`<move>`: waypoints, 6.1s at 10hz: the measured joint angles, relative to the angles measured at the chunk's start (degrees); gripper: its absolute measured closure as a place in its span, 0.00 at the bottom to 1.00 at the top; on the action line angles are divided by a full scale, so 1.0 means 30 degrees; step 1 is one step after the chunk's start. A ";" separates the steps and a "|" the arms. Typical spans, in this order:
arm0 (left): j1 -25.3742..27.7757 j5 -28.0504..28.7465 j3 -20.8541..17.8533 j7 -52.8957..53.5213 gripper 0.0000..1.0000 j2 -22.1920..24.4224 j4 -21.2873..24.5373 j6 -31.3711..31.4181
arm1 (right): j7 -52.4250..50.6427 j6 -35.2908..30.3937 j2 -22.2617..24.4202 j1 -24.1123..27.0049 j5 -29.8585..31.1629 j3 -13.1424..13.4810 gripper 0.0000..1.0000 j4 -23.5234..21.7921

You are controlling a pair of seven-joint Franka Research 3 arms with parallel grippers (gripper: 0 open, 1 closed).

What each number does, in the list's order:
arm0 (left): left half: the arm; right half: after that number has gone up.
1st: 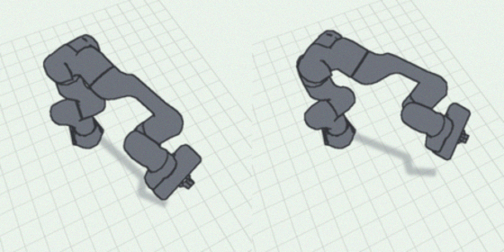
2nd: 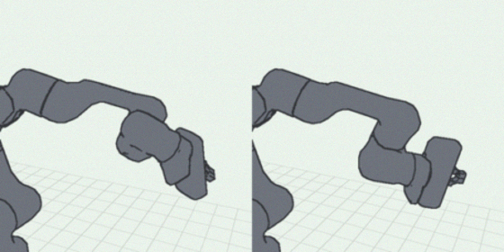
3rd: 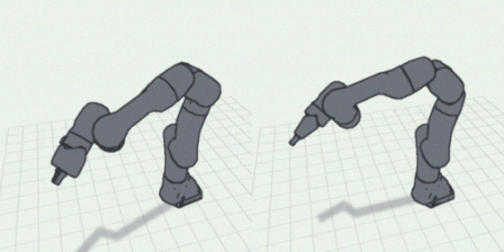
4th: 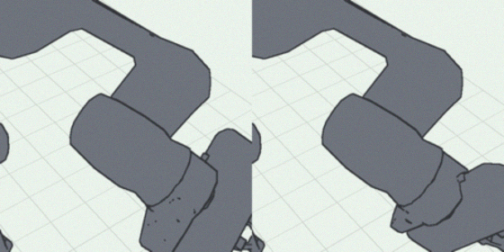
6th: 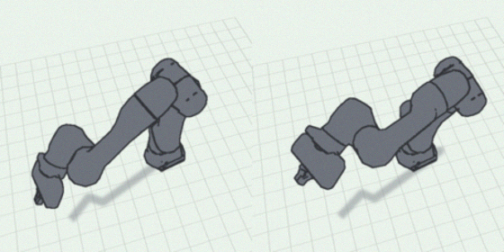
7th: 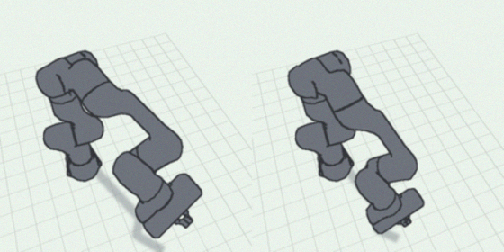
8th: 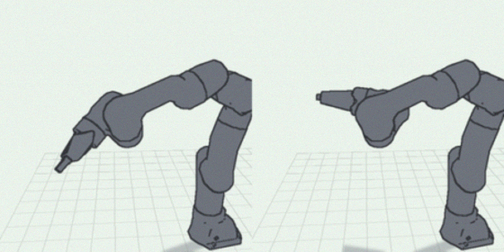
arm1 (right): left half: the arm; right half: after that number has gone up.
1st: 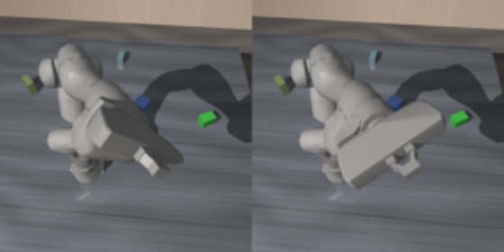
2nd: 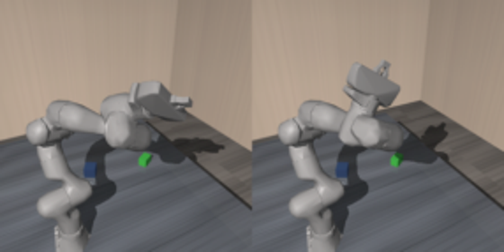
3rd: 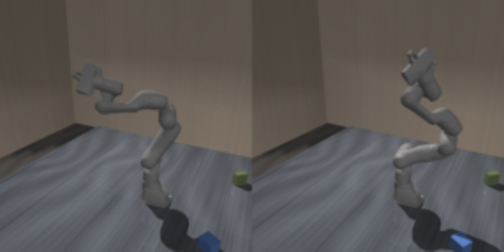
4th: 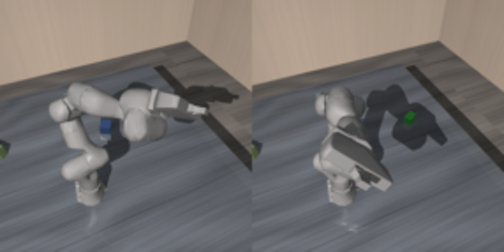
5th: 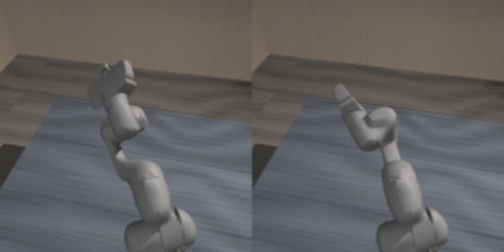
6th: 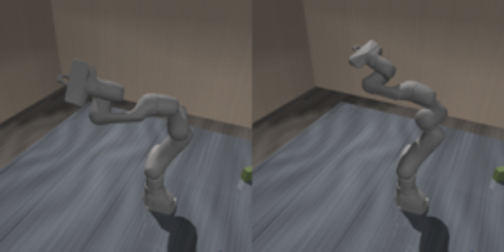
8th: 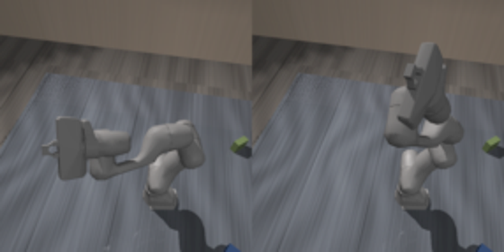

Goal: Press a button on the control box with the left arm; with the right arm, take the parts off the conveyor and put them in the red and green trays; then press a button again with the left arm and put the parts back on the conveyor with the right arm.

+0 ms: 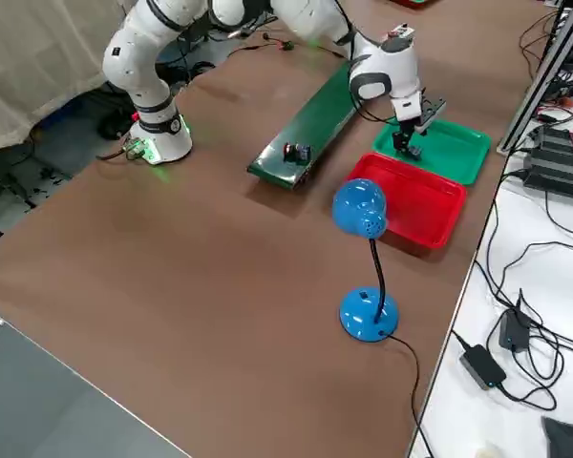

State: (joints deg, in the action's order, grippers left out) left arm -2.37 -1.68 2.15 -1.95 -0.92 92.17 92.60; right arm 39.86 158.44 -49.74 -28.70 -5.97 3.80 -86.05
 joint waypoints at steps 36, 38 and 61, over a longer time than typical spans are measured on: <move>-0.0169 0.0000 0.0008 0.0002 0.00 -0.0043 -0.0024 0.0000 | 0.6065 -0.8543 0.7051 -0.7668 0.0131 0.1460 0.57 -0.2644; -0.0179 0.0000 0.0014 0.0002 0.00 -0.0044 -0.0023 0.0000 | 0.6720 -0.7936 0.7014 -0.8427 0.0135 0.1477 0.57 -0.3421; -0.0107 -0.0001 -0.0014 0.0001 0.00 -0.0044 -0.0028 0.0001 | 0.3190 -0.9815 0.8049 -0.5095 0.2325 0.2151 0.00 -0.1907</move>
State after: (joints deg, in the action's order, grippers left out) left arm -2.69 -1.68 2.11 -1.95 -1.06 92.09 92.60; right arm 49.43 129.00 -25.59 -43.99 1.00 10.25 -91.77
